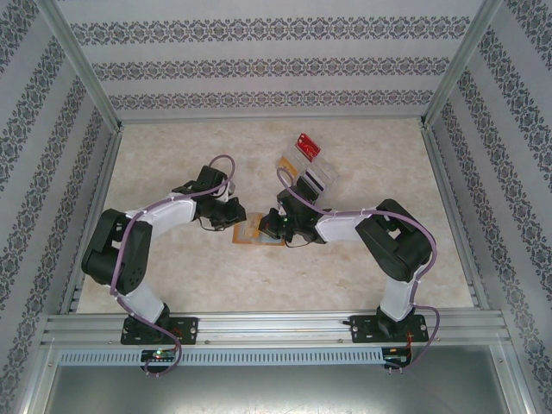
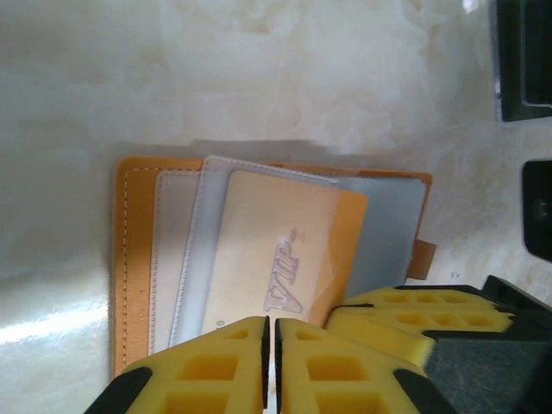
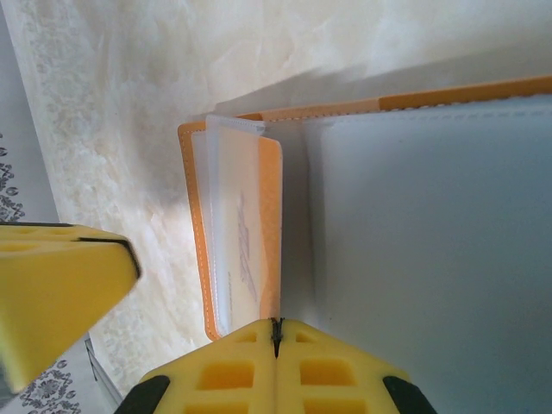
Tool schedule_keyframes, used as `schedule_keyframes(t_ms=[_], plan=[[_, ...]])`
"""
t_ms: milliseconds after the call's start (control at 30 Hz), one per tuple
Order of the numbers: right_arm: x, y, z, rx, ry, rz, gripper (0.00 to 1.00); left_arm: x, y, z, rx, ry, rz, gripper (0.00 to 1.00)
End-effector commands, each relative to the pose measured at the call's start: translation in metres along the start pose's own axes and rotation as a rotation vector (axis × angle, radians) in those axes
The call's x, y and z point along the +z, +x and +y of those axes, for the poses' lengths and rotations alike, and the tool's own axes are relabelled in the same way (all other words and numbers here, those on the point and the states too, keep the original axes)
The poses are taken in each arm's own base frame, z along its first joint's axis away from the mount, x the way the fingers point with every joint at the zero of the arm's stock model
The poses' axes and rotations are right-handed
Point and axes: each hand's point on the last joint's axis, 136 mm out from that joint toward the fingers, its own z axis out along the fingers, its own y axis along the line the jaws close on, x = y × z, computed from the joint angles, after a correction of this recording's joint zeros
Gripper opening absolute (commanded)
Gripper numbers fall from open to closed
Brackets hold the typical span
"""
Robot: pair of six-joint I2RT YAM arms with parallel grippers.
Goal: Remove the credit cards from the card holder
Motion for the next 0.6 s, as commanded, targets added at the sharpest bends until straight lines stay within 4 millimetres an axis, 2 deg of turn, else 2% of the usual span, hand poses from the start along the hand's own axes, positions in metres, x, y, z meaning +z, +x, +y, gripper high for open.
schedule_keyframes(t_ms=[0,233,400,567], plan=[[0.002,-0.001,-0.007,0.002,0.003,0.0,0.0,0.012,0.004,0.0,0.007,0.0,0.04,0.11],[0.001,0.0,0.004,-0.014,-0.057,0.005,0.01,0.028,0.011,0.022,0.001,-0.068,0.083,0.06],[0.003,0.001,0.013,-0.016,-0.105,0.017,0.1,0.033,0.018,0.028,-0.011,-0.079,0.104,0.04],[0.006,0.001,0.012,-0.007,-0.107,0.025,0.13,0.034,0.021,0.031,-0.014,-0.086,0.111,0.04]])
